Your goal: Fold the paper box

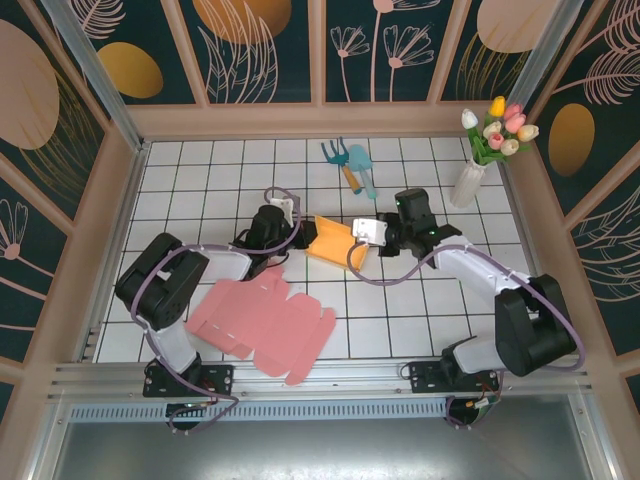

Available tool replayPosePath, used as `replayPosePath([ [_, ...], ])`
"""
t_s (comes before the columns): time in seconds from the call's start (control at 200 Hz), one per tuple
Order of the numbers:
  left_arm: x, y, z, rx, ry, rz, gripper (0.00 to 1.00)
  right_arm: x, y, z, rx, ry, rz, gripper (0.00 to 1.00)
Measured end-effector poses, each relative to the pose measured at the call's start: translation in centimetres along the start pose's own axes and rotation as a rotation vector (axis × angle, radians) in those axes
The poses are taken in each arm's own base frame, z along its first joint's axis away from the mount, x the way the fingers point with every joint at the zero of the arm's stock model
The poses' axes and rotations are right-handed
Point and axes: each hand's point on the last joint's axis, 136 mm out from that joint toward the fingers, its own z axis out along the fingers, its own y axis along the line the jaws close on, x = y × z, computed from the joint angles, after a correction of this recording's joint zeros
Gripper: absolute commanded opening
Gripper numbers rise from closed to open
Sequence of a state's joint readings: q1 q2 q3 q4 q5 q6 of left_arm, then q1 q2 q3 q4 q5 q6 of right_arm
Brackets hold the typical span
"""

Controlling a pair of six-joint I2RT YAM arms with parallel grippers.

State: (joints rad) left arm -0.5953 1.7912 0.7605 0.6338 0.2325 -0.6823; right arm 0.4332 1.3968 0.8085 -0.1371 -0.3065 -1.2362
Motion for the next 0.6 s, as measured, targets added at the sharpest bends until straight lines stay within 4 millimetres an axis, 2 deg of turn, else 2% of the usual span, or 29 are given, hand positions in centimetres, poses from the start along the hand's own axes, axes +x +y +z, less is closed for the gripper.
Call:
replayPosePath([
  [0.14, 1.0, 1.6, 0.6, -0.052, 0.015, 0.012, 0.11, 0.2, 0.4, 0.9, 0.004, 0.054, -0.061, 0.00],
  [0.39, 0.2, 2.8, 0.5, -0.124, -0.030, 0.075, 0.17, 0.1, 0.4, 1.9, 0.040, 0.134, -0.154, 0.00],
  [0.485, 0.1, 3.8, -0.1, -0.188, -0.039, 0.108, 0.19, 0.0, 0.4, 2.1, 0.046, 0.145, -0.164, 0.00],
  [0.6, 0.7, 4.6, -1.7, -0.248, -0.039, 0.138, 0.20, 0.0, 0.4, 2.2, 0.051, 0.158, -0.171, 0.00],
])
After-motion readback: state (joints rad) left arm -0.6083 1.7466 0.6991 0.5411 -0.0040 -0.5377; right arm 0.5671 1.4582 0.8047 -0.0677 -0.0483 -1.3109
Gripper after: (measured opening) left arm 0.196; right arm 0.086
